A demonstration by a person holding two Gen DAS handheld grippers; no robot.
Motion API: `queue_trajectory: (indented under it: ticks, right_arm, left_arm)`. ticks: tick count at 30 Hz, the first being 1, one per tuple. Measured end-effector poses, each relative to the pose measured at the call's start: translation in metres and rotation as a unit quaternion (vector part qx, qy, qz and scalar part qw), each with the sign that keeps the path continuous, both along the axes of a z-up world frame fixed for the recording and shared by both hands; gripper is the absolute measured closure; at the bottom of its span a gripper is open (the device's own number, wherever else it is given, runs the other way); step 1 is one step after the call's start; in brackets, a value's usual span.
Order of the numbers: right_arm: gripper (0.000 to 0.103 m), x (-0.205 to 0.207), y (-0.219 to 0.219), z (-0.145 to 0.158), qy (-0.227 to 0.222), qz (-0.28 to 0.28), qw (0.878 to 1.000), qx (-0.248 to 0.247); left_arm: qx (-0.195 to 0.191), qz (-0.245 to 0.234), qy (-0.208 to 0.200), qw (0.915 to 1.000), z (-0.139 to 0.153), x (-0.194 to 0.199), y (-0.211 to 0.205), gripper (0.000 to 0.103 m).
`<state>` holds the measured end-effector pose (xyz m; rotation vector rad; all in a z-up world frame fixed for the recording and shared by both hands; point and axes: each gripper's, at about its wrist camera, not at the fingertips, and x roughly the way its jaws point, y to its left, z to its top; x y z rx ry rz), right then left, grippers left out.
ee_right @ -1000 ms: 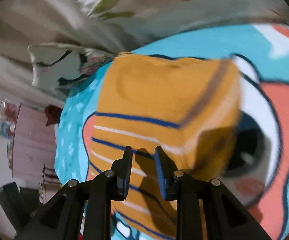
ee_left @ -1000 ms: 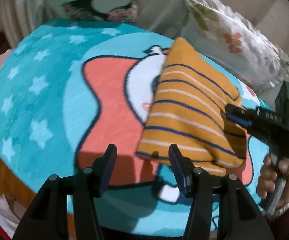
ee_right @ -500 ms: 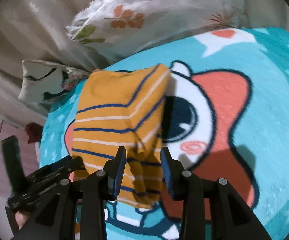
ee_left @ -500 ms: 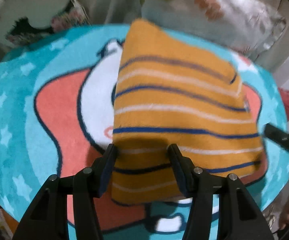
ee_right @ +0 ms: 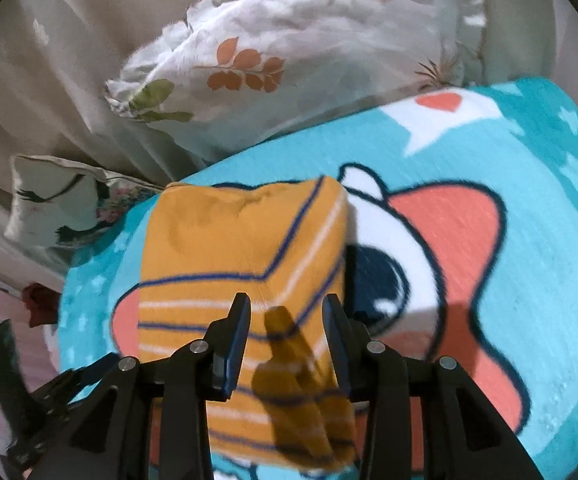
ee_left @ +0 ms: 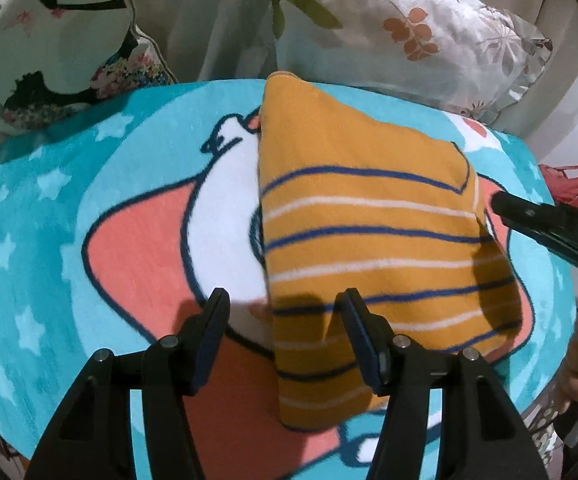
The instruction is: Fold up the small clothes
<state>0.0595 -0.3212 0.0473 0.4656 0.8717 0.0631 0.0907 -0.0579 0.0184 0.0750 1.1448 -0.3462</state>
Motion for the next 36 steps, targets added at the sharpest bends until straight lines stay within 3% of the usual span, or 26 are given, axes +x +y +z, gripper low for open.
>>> queue_trajectory:
  ticks: [7, 17, 26, 31, 36]
  right_arm:
    - [0.062, 0.032, 0.016, -0.029, 0.054, -0.008, 0.998, -0.022]
    - [0.062, 0.042, 0.018, 0.000, 0.034, -0.024, 0.998, -0.050]
    - [0.057, 0.066, 0.017, -0.021, 0.060, -0.028, 0.996, -0.066]
    - [0.057, 0.067, 0.014, -0.008, 0.046, -0.027, 0.996, -0.075]
    - [0.057, 0.081, 0.015, -0.008, 0.052, -0.029, 0.995, -0.084]
  left_arm:
    - [0.010, -0.020, 0.003, 0.9997, -0.009, 0.010, -0.002, 0.044]
    - [-0.002, -0.018, -0.024, 0.9996, 0.009, 0.032, 0.000, 0.044]
    - [0.009, -0.016, -0.019, 0.9996, -0.003, 0.046, -0.003, 0.044]
    - [-0.001, -0.011, -0.023, 0.9997, 0.003, 0.056, -0.003, 0.044]
    - [0.014, -0.010, -0.025, 0.9995, -0.005, 0.073, -0.011, 0.044]
